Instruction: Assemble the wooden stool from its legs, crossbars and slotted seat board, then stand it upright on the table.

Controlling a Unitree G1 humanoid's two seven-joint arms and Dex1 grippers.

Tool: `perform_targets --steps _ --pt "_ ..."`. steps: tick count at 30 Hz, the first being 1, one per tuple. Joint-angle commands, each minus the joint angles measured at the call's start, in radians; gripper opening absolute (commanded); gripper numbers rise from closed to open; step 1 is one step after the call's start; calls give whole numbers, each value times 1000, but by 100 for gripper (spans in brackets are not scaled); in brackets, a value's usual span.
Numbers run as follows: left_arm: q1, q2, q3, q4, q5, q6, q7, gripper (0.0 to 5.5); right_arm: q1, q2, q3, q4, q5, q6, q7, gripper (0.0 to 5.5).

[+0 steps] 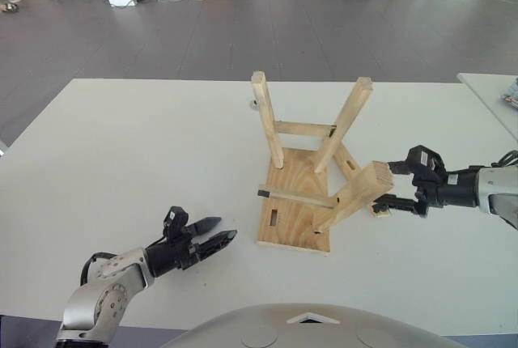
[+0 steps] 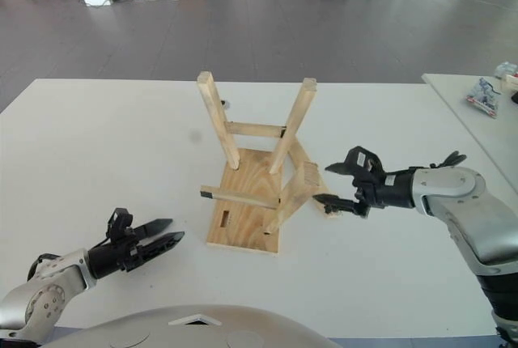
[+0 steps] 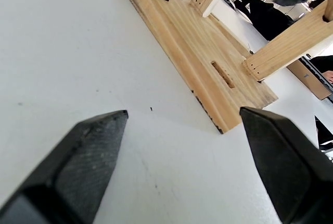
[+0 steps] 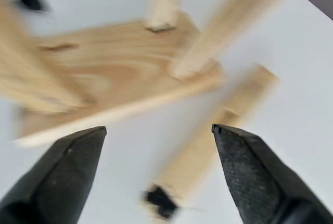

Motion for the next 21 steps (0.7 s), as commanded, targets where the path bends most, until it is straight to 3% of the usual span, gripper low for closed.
perform_targets --steps 1,7,14,21 --pt "19 -13 -13 5 22 3 26 398 -34 142 62 57 -43 64 -133 381" --pt "-5 -6 -18 7 21 15 25 398 -66 322 140 175 -144 126 -324 381" --pt "-18 -5 -20 17 28 21 21 398 -80 383 138 231 -202 141 -397 381" --pt "-22 -9 -37 68 77 -28 23 398 -41 410 91 250 -160 222 -371 275"
